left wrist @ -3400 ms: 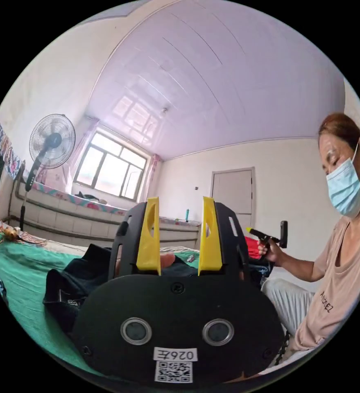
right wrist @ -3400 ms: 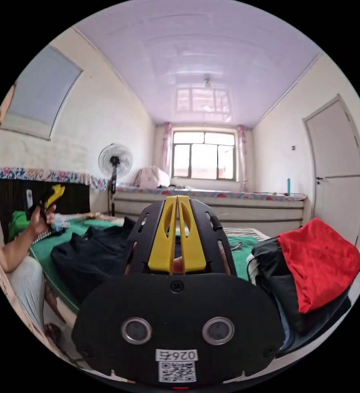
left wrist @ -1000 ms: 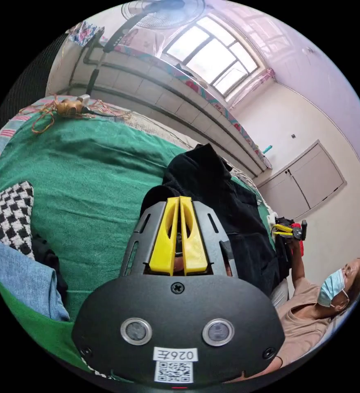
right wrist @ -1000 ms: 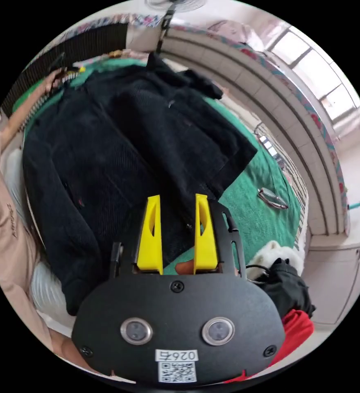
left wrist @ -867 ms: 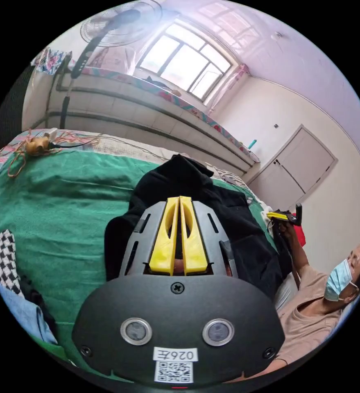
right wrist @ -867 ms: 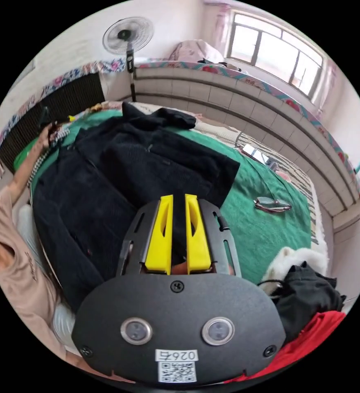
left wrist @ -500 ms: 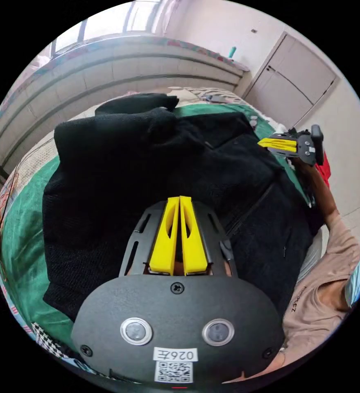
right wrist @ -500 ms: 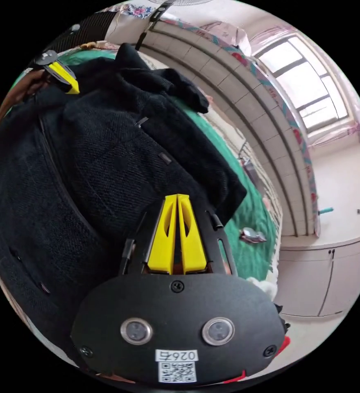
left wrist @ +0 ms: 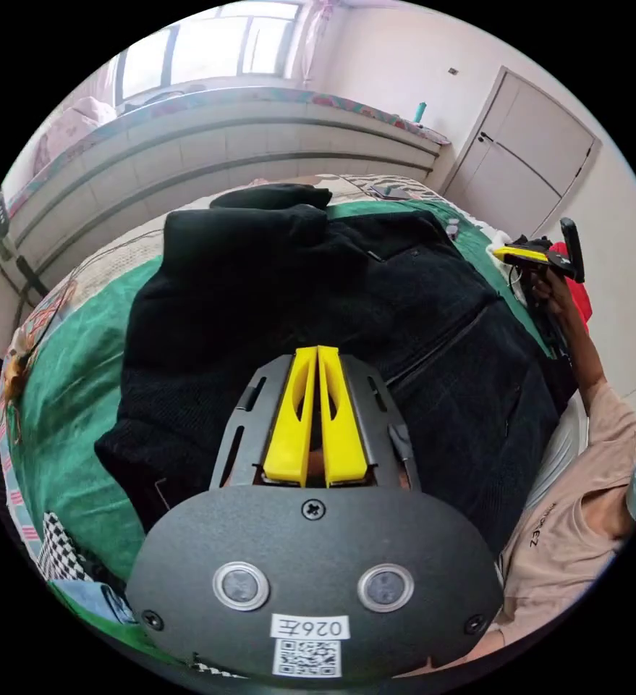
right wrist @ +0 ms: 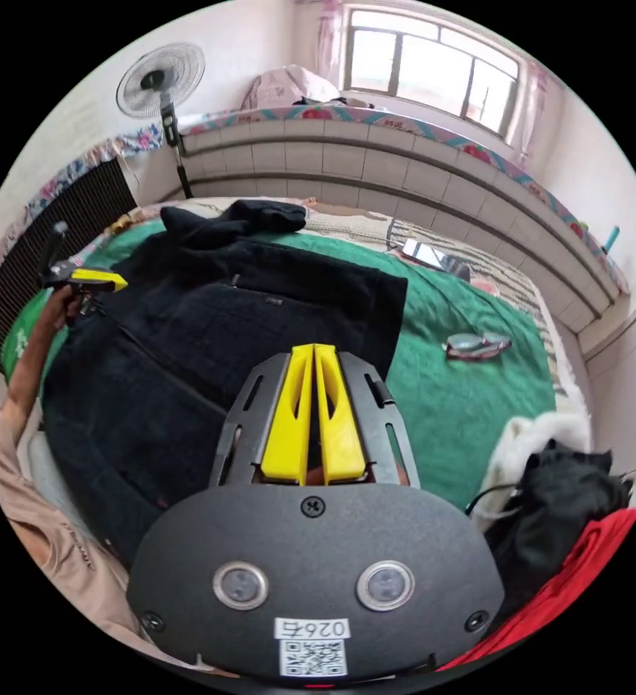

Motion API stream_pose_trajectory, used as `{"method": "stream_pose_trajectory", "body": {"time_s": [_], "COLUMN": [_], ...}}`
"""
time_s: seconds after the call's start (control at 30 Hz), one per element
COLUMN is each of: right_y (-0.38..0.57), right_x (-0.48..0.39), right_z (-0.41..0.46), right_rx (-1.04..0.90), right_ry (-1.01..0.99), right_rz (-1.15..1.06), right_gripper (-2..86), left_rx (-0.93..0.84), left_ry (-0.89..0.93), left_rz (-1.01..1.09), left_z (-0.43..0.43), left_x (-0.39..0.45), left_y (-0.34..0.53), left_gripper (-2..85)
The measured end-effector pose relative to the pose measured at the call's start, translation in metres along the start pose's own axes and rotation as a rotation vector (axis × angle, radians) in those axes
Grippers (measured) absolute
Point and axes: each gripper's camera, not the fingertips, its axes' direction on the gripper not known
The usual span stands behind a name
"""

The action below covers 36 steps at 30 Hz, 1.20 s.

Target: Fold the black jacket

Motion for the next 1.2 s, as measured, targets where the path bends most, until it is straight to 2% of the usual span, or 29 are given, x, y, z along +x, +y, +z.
{"method": "stream_pose_trajectory", "body": {"time_s": [0.07, 0.13, 0.2, 0.27, 0.33, 0.4, 0.47, 0.6, 0.73, 0.83, 0.9, 1.0, 1.07, 1.13, 1.2], "right_y": [0.053, 0.087, 0.114, 0.138, 0.146, 0.153, 0.16, 0.177, 0.191, 0.18, 0.162, 0.138, 0.135, 0.142, 0.153], "right_x": [0.015, 0.024, 0.032, 0.042, 0.042, 0.037, 0.031, 0.012, -0.018, -0.039, -0.042, -0.025, -0.005, -0.002, -0.01], "right_z": [-0.015, -0.012, -0.007, 0.002, 0.016, 0.019, 0.005, -0.029, -0.079, -0.106, -0.098, -0.048, 0.01, 0.032, 0.028], "right_rx": [-0.026, -0.088, -0.115, -0.128, -0.175, -0.16, -0.119, -0.002, 0.205, 0.303, 0.26, 0.095, -0.114, -0.208, -0.177], "right_ry": [-0.036, 0.002, -0.009, -0.106, -0.157, -0.116, -0.047, 0.034, 0.029, 0.091, 0.157, 0.207, 0.17, 0.305, 0.439], "right_rz": [0.075, 0.137, 0.196, 0.274, 0.303, 0.317, 0.345, 0.288, 0.192, 0.1, 0.071, 0.098, 0.195, 0.245, 0.23], "right_gripper": [4.3, 9.8, 11.3, 11.6, 11.2, 9.3, 2.4, -1.1, -1.4, -1.5, -1.5, -1.4, -1.2, -1.1, -1.0], "left_rx": [0.096, 0.12, 0.069, -0.072, -0.124, -0.117, -0.102, -0.012, 0.187, 0.196, 0.149, 0.032, 0.056, 0.084, 0.12], "left_ry": [-0.033, -0.08, -0.147, -0.148, -0.14, -0.159, -0.133, -0.114, -0.082, -0.155, -0.15, -0.09, -0.085, -0.137, -0.241], "left_rz": [-0.047, -0.065, -0.099, -0.103, -0.079, -0.047, -0.063, -0.087, -0.124, -0.118, -0.141, -0.169, -0.183, -0.174, -0.165], "left_z": [-0.029, -0.038, -0.03, -0.001, 0.018, 0.021, 0.02, 0.013, -0.008, -0.009, 0.005, 0.045, 0.046, 0.036, 0.023], "left_x": [-0.008, -0.012, -0.015, -0.016, -0.007, 0.003, 0.007, 0.009, 0.015, 0.015, 0.007, -0.007, -0.005, 0.005, 0.02], "left_y": [0.061, 0.096, 0.118, 0.131, 0.136, 0.139, 0.147, 0.171, 0.204, 0.208, 0.207, 0.212, 0.222, 0.229, 0.232], "left_gripper": [8.4, 12.9, 17.3, 21.1, 20.2, 17.2, 7.2, 5.4, 4.9, 4.9, 5.1, 5.8, 7.0, 7.0, 4.3]}}
